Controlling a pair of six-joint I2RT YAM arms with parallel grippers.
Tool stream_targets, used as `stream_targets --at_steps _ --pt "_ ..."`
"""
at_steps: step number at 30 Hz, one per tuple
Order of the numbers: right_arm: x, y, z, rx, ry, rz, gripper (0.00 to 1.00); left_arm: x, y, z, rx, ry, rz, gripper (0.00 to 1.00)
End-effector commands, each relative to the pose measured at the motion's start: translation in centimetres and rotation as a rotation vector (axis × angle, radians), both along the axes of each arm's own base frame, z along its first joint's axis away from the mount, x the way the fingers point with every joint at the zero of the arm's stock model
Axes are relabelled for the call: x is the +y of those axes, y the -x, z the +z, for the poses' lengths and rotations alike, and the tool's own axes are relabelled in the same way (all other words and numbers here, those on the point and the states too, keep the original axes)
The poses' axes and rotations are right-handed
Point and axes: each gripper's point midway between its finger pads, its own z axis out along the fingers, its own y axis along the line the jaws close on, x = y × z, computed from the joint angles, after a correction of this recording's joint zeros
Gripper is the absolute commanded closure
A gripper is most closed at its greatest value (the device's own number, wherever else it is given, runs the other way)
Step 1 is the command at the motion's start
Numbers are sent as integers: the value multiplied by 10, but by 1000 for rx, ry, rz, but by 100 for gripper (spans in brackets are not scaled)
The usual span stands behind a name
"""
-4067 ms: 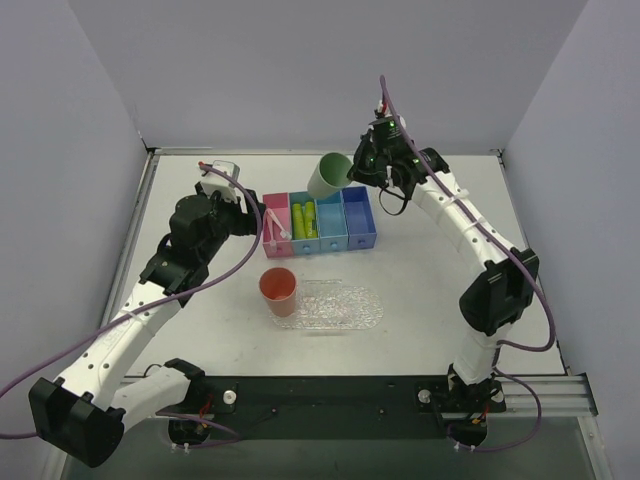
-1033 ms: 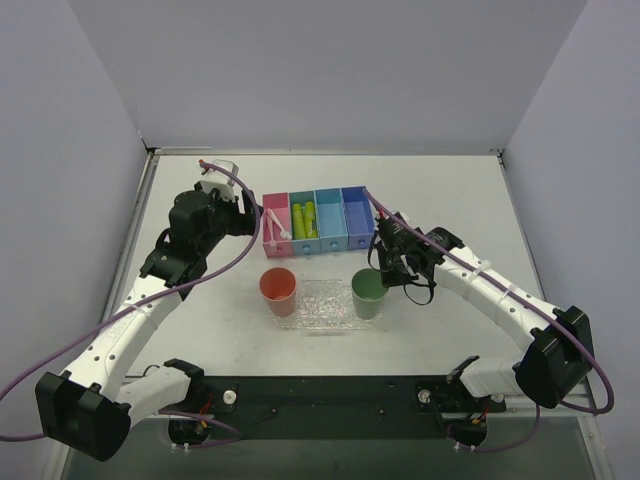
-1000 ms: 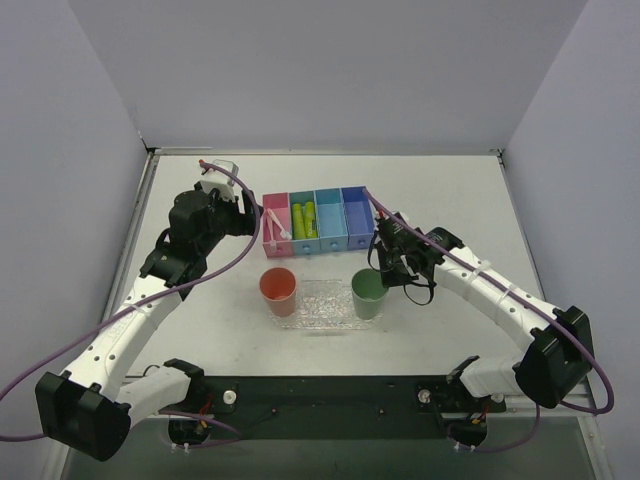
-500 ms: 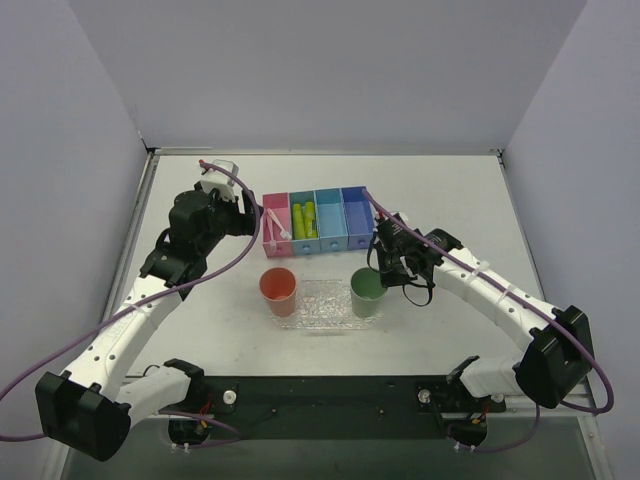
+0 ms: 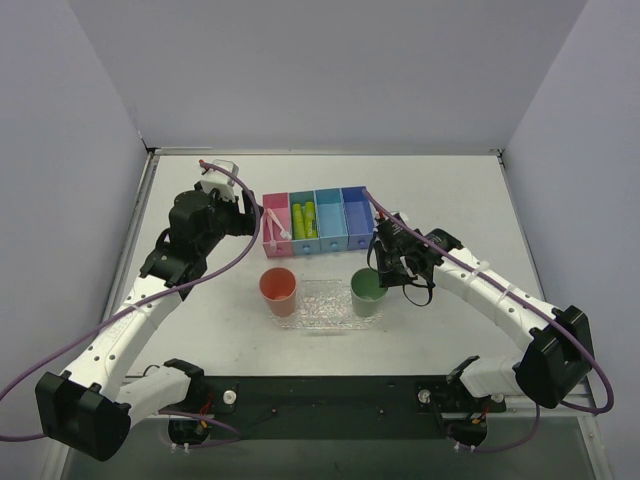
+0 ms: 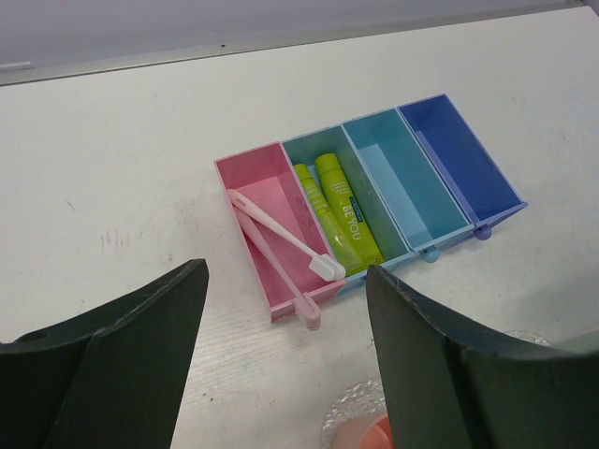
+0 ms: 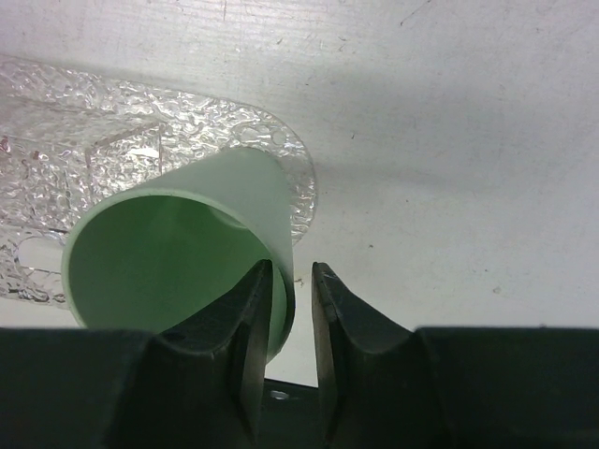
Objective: Prepare toiletry sets of a toothbrush and toothpaste on the tray
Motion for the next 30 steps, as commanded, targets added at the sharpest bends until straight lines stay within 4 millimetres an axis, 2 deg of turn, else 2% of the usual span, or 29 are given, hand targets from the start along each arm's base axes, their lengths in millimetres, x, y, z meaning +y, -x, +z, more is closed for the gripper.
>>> stream_targets --at_steps 1,13,22,30 --pt "-4 0 7 -17 19 -6 78 -2 -3 25 -60 34 -2 21" --pt "-2 -1 16 -40 -2 -3 64 -2 -3 25 -59 36 -1 21" --pt "-1 -5 33 -93 -26 7 58 0 -4 24 -56 33 12 21" --pt "3 -10 49 -149 -72 17 58 -1 -4 22 -54 11 21 22"
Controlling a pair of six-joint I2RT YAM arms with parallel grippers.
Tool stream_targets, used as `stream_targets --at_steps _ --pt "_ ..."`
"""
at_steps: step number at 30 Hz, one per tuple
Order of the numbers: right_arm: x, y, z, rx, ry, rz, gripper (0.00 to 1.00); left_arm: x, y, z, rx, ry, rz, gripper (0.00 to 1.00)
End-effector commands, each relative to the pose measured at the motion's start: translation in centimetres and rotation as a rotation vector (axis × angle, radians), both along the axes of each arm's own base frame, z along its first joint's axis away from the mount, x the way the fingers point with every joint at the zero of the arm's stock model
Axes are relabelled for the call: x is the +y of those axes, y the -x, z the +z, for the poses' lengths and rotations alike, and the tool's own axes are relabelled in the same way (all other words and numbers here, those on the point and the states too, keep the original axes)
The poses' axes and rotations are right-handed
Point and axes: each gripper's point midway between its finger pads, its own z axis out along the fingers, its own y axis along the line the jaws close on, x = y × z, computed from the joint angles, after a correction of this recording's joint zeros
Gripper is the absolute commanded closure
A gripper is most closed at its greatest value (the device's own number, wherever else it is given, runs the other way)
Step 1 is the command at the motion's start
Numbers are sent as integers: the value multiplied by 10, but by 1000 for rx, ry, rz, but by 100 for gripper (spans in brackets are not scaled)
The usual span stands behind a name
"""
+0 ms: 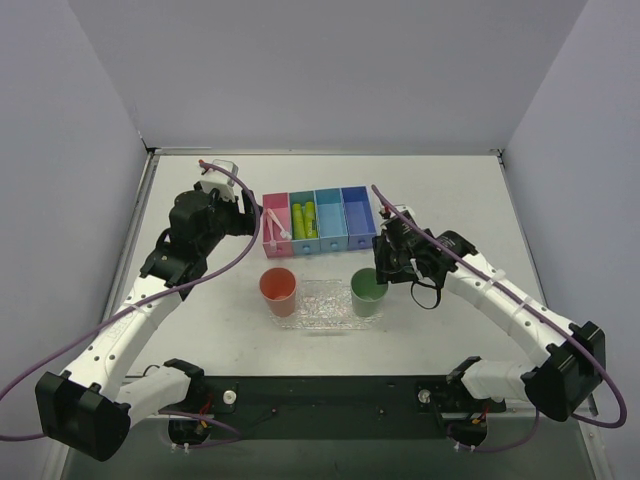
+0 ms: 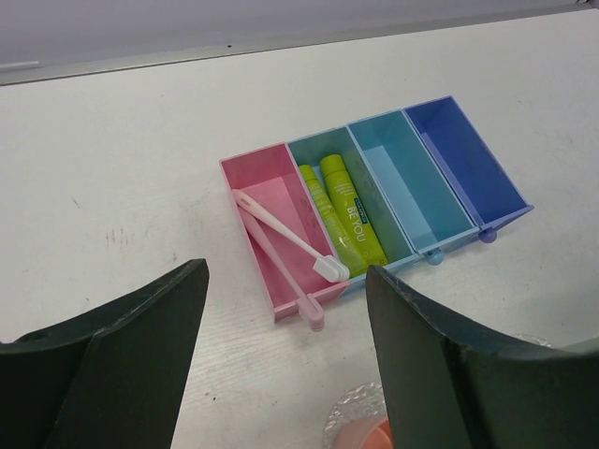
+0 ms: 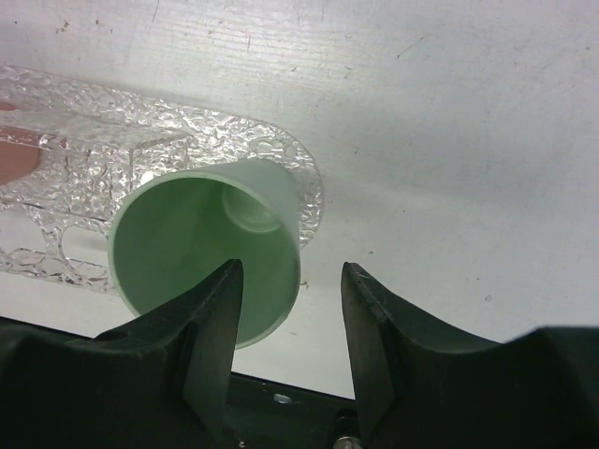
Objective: Prepare toiletry sets of a toothbrush and toothpaste on the tray
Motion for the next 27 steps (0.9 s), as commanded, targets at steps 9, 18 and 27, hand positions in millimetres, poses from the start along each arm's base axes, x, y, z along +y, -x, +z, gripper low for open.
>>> stream_targets --at_steps 9,18,27 --pt "0 -25 40 -103 -141 -20 60 -15 -6 2 -19 -79 10 22" --pt "-20 -52 64 -172 -171 -58 64 -69 -28 -34 156 -74 37 28" --pt "-35 -73 74 -181 -230 -77 65 -95 -69 -82 337 -138 141 42"
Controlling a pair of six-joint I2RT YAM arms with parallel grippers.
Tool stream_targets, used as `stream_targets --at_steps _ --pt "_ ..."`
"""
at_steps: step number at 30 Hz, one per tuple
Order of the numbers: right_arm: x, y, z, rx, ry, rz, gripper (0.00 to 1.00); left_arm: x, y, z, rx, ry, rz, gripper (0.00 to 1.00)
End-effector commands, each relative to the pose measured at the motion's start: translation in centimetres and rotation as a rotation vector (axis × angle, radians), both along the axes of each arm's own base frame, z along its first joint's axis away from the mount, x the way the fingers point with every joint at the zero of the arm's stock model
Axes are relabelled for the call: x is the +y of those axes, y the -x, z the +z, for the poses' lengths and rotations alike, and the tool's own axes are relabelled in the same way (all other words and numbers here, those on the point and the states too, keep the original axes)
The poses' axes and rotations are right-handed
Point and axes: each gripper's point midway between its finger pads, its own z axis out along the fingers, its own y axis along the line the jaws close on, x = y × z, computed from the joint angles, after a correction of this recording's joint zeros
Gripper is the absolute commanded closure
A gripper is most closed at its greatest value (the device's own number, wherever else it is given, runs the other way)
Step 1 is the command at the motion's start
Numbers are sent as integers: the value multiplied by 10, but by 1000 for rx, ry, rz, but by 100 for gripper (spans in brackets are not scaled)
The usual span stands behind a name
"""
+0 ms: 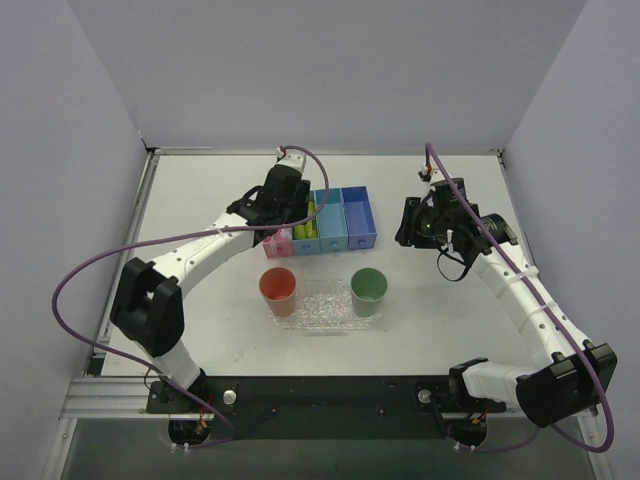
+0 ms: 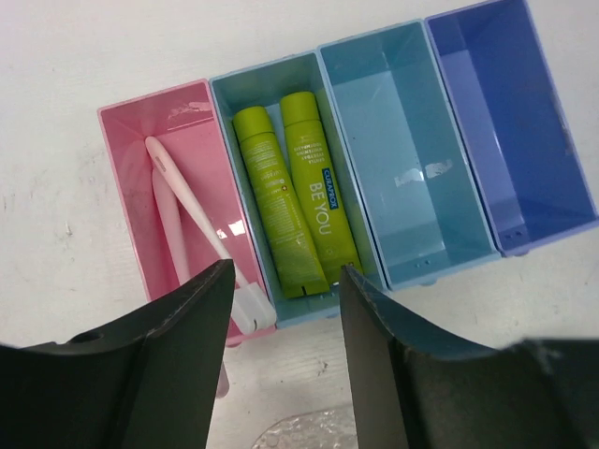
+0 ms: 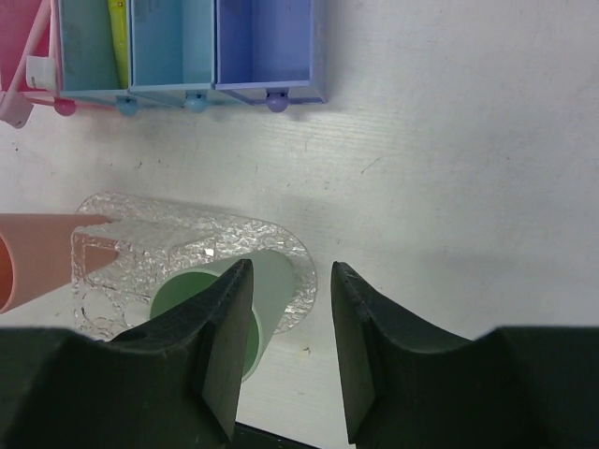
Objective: Prepare toiletry sets of a toothbrush and toothpaste on the tray
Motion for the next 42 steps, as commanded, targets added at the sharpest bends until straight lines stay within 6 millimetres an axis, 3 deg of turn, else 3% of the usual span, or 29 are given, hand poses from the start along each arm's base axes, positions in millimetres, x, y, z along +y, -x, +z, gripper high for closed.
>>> stream_targets --at_steps 1,2,4,11,22,36,42 --pt "-2 -12 10 -21 -54 16 66 1 -18 -8 54 -31 90 42" --pt "-4 -13 10 -20 -62 11 66 -2 -23 -4 52 -24 96 43" --pt "-7 -15 8 -15 -88 -6 66 -3 -25 -20 87 -49 101 46" --pt "-8 -15 5 -10 -121 -17 67 -12 -38 -42 125 -75 101 54" --pt "-8 -11 5 -12 -153 -21 67 -25 -55 -73 170 -112 82 59" --pt "-11 -10 4 -17 -169 -31 67 -15 -63 -89 177 -227 126 58" --pt "-11 -11 3 -14 -177 -33 67 -20 -66 -92 188 -275 144 55"
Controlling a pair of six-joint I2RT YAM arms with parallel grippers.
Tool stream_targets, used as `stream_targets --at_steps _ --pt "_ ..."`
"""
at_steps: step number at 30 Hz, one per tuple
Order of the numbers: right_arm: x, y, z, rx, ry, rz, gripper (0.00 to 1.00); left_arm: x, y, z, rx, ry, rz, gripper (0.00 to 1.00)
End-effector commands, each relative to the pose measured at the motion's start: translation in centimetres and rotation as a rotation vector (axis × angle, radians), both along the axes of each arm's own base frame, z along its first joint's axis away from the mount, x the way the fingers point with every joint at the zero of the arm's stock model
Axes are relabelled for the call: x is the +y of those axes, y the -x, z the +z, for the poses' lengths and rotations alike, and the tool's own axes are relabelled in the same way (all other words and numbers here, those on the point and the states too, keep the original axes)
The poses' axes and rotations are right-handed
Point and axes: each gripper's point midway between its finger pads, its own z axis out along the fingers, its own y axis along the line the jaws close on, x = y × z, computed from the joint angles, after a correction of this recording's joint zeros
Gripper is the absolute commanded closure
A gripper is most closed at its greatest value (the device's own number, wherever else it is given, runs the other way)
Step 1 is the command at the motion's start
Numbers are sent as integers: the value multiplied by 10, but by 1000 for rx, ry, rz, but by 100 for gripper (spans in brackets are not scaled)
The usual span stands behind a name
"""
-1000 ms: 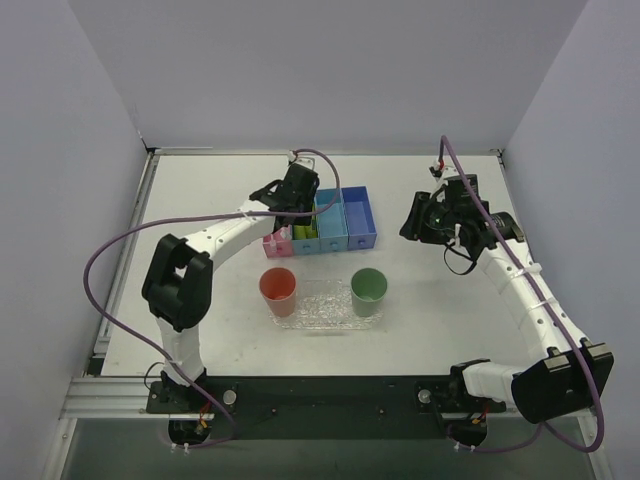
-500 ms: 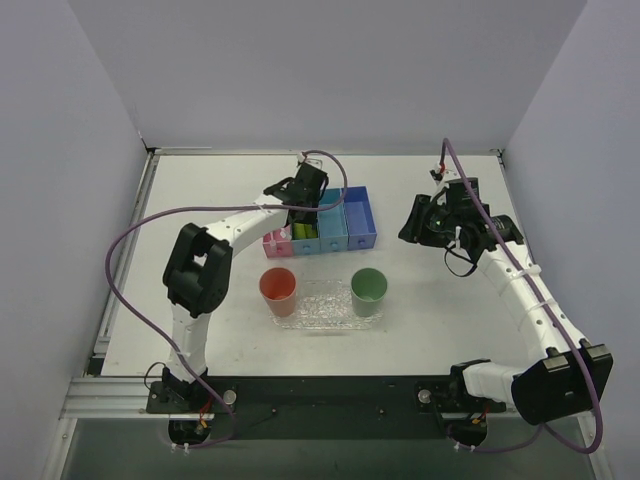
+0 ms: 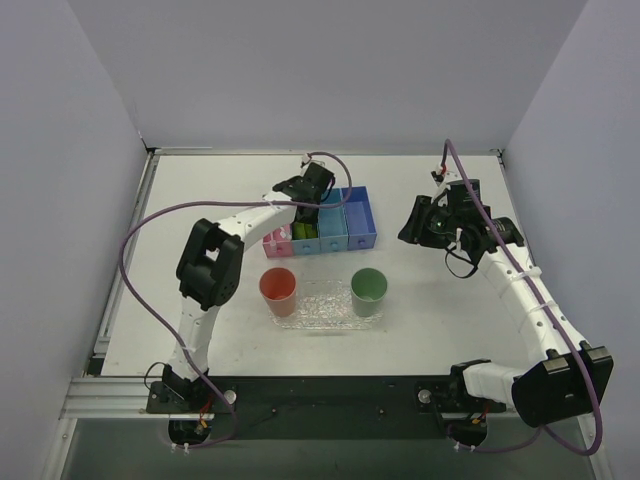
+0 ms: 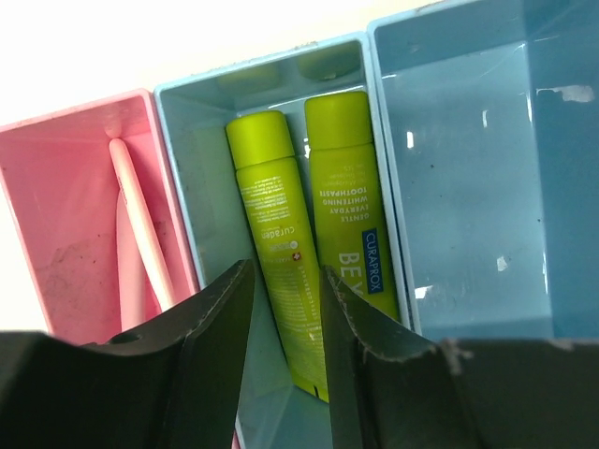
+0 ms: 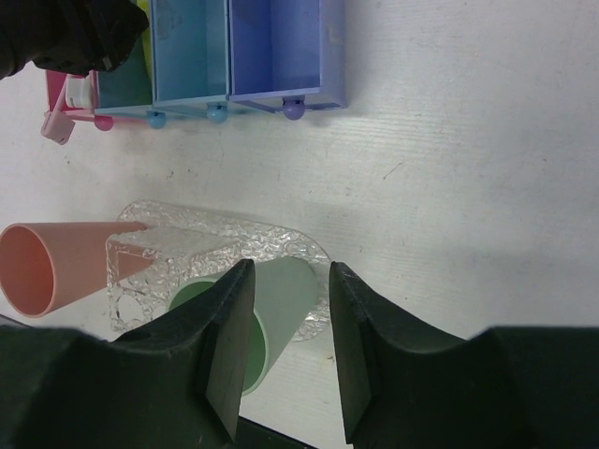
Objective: Prepare toiletry sets of a toothbrush and toothpaste on the tray
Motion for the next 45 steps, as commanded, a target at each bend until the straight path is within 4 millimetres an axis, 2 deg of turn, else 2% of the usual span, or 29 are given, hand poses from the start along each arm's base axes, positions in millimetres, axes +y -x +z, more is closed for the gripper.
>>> stream_targets --at_steps 1,8,15,39,43,45 --pt "0 -1 10 -34 -31 -2 67 -5 -9 12 -29 -41 15 55" --pt "-2 -1 9 -34 -32 -11 67 -5 -9 5 -13 -45 31 55" --pt "0 -4 8 -28 -41 -5 67 3 -8 0 -19 -70 79 54" --pt "1 -8 10 -15 -66 -13 67 8 6 -37 66 -83 108 54" --pt "1 -7 9 -15 -66 -13 67 11 11 -43 81 -90 112 58" --pt "0 -7 9 -15 -64 -15 67 12 12 -43 80 -91 113 65"
